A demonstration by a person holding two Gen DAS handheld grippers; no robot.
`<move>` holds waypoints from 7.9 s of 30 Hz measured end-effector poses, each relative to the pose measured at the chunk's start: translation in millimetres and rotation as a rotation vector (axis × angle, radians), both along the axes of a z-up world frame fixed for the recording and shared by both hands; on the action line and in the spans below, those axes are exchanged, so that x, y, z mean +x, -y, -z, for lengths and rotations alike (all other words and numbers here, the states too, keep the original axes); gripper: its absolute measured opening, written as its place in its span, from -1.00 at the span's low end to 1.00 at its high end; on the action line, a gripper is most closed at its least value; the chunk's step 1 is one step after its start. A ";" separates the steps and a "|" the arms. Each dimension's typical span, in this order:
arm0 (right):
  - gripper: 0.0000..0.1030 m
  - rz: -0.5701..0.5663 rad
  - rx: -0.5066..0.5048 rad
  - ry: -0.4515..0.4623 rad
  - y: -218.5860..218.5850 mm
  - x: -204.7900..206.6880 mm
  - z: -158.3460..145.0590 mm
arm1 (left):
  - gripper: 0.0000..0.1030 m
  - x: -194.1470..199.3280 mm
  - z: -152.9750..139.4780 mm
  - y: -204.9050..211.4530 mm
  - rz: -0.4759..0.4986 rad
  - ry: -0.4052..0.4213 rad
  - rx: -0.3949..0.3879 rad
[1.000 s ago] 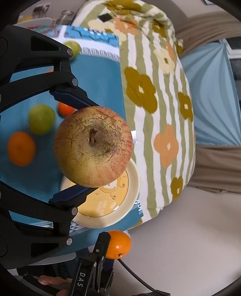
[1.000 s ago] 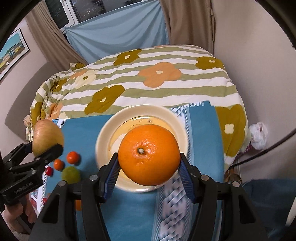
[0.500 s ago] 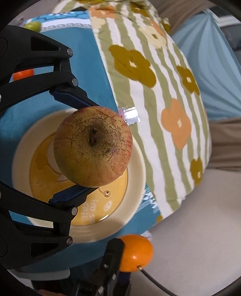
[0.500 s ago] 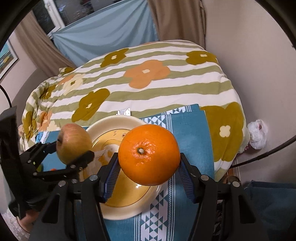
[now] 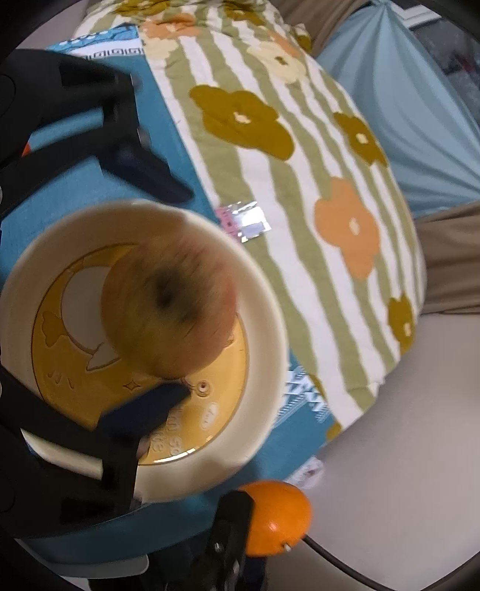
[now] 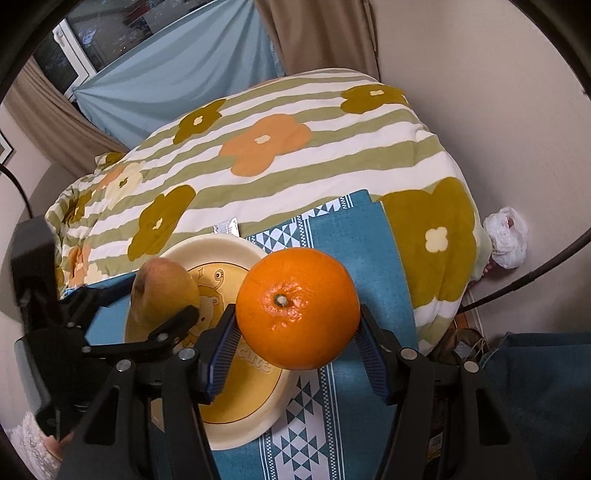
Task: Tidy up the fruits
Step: 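Lift and carry the apple and orange toward the white bowl with both tools, then lower the apple into the bowl and open the left tool while the right tool releases the orange, then withdraw both open tools from the bowl back over the fruit, then grasp the brown kiwi with the left tool while the right tool grasps another large orange, then carry the kiwi and orange over the white bowl with both tools, then lower the kiwi into the bowl and open the left tool while the right tool releases the orange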
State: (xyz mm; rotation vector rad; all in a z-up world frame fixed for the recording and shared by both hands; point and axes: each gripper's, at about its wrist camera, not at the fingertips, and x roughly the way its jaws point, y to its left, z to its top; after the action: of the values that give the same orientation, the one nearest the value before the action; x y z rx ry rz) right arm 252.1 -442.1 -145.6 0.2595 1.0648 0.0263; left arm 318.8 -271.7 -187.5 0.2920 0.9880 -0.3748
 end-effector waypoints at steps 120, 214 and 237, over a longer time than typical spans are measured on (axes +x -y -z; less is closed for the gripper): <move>0.91 -0.610 -0.102 0.152 -217.3 -147.5 55.0 | 0.79 -267.0 33.7 -216.0 -0.370 0.089 0.017; 0.08 -0.238 -0.009 0.110 -10.2 -69.8 1.3 | 0.34 -80.9 8.9 14.6 0.020 -0.068 0.001; 0.08 -0.270 0.018 0.095 -27.1 -46.7 3.1 | 1.00 -98.6 -42.9 -47.4 -0.064 -0.017 -0.067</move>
State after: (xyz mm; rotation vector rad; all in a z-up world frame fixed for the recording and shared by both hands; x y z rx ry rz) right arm 205.5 -415.0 -148.7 0.1280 0.9995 0.2884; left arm 220.2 -224.3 -144.6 0.1963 0.9965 -0.3524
